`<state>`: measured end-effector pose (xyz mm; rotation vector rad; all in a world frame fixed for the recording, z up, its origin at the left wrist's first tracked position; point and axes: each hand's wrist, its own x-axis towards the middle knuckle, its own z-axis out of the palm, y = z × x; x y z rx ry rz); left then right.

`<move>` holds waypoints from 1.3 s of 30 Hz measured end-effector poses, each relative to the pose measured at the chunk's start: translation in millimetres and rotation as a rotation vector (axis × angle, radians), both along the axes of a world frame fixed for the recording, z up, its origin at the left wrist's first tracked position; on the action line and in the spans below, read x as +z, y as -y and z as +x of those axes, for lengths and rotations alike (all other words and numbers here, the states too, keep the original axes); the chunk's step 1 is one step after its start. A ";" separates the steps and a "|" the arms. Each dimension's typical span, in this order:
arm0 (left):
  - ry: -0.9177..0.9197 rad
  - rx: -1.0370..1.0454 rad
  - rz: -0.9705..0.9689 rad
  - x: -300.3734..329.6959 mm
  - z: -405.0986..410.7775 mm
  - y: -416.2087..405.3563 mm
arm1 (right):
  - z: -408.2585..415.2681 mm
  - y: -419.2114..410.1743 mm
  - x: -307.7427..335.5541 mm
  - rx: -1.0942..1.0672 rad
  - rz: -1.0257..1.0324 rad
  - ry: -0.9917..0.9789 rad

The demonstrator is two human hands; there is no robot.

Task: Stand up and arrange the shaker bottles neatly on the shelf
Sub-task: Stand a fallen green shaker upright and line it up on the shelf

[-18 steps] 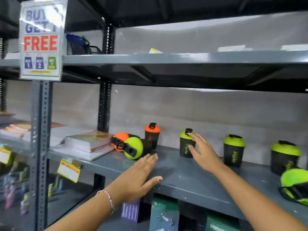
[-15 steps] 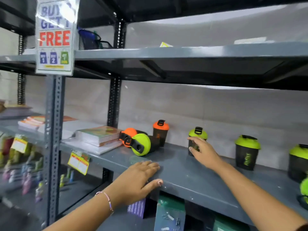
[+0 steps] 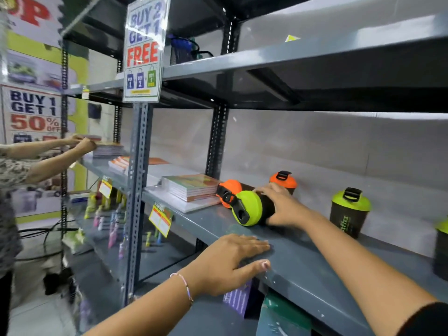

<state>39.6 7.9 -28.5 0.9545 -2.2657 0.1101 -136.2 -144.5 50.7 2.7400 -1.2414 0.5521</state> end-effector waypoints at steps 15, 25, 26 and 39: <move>0.183 0.271 0.199 -36.0 10.5 -1.8 | -17.6 -12.3 -8.3 0.059 0.353 0.894; 0.196 0.251 0.064 -17.5 -18.6 4.2 | -106.5 -71.1 -5.4 -0.032 0.309 0.927; 0.194 0.244 0.049 -18.6 -22.4 3.4 | -116.1 -78.5 -10.2 -0.062 0.318 0.932; 0.163 0.172 -0.051 -16.0 -39.8 10.3 | -163.3 -126.0 19.6 -0.468 0.294 0.393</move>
